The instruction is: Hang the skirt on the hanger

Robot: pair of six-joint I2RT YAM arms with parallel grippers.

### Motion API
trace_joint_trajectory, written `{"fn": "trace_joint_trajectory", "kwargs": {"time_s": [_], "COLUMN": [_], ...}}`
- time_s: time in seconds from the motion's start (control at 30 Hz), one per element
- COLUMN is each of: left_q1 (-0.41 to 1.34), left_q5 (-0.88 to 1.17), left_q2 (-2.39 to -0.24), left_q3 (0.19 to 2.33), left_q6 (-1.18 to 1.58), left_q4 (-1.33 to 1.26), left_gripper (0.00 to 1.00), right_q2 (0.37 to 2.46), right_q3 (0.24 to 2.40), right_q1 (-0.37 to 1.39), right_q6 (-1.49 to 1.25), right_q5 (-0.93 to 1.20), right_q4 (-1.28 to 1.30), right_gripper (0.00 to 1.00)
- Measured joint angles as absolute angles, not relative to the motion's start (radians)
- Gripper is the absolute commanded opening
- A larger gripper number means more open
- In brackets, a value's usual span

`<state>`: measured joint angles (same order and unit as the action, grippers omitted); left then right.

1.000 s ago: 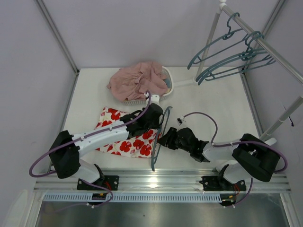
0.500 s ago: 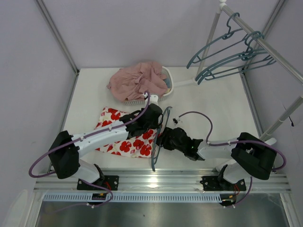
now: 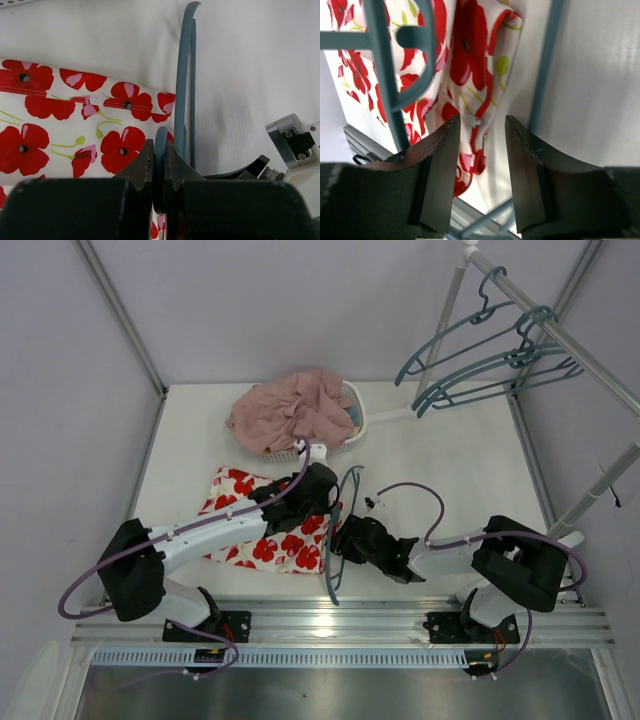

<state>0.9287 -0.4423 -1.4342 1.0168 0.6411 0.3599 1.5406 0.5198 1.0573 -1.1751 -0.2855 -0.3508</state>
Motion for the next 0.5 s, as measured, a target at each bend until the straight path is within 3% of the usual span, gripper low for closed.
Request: {"fn": "trace_joint_trajectory", "kwargs": {"time_s": [0.27,0.4,0.5], "left_q1": [0.916,0.915,0.914], "left_q5": [-0.442,-0.443,-0.442], "left_q2": [-1.411,-1.404,-1.401], "left_q3": [0.992,0.990,0.989], "left_q6": [0.646,0.642,0.636], "left_q4": [0.357,0.359,0.359], "left_gripper": [0.00,0.00,0.00], "right_q2": [1.584,1.611,1.631], "right_q3": [0.536,0.553,0.558], "right_q1": [1.063,1.066,1.073], "right_q6": [-1.187,-1.193,-1.201], "right_q5": [-0.311,-0.329,-0.345], "right_q4": [-0.406,-0.417,-0.421], "right_gripper": [0.48,0.38,0.24]}}
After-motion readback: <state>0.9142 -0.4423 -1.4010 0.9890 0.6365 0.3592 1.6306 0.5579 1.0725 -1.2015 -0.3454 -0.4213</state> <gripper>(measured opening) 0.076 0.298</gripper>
